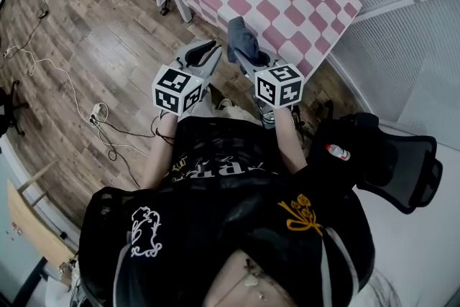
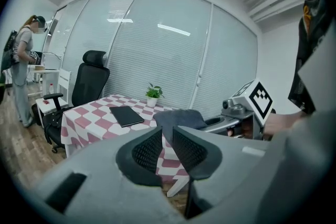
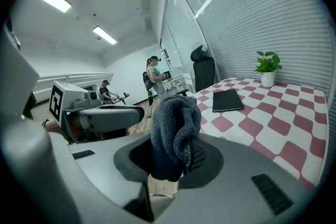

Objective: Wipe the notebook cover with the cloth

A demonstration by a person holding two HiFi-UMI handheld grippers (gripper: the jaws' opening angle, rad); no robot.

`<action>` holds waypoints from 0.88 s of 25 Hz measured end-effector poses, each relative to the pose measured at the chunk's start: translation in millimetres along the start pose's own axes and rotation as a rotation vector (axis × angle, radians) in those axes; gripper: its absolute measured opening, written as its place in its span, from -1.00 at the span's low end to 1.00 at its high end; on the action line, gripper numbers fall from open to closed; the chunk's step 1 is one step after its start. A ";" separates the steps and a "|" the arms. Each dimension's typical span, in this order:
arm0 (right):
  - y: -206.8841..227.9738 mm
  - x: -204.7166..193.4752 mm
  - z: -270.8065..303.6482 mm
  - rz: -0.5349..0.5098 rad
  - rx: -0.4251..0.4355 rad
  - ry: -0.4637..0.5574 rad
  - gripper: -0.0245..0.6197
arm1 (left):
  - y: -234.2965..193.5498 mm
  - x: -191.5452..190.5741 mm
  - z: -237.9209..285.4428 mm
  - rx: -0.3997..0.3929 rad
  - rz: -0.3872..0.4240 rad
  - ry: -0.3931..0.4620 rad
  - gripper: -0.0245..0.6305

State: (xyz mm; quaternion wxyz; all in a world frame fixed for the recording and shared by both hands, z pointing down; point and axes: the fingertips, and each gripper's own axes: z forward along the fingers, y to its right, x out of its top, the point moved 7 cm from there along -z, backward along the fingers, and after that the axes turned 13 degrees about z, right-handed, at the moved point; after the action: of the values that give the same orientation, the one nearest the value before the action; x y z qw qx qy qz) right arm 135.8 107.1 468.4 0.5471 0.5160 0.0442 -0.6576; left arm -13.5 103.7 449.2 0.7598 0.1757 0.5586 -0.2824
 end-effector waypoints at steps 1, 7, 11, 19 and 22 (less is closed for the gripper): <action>-1.2 -5.1 -3.6 0.002 0.005 -0.001 -0.66 | 6.3 -2.2 -2.4 0.002 0.002 -0.003 -0.73; -7.4 -26.5 -22.6 0.007 0.024 -0.002 -0.66 | 35.3 -9.7 -14.4 0.008 0.012 -0.002 -0.73; -12.6 -35.8 -29.3 0.008 0.034 -0.004 -0.66 | 45.8 -13.1 -22.0 0.010 0.015 0.001 -0.73; -18.9 -47.0 -32.7 0.000 0.034 -0.013 -0.66 | 54.4 -19.5 -32.9 0.017 0.016 0.004 -0.73; -19.4 -49.9 -31.1 -0.004 0.034 -0.022 -0.66 | 56.5 -21.8 -33.7 0.015 0.015 0.001 -0.73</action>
State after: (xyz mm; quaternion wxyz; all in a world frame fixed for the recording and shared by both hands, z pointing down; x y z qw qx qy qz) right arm 134.0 167.8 480.4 0.5373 0.5180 0.0281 -0.6650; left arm -8.1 172.4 456.6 0.7603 0.1858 0.5554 -0.2808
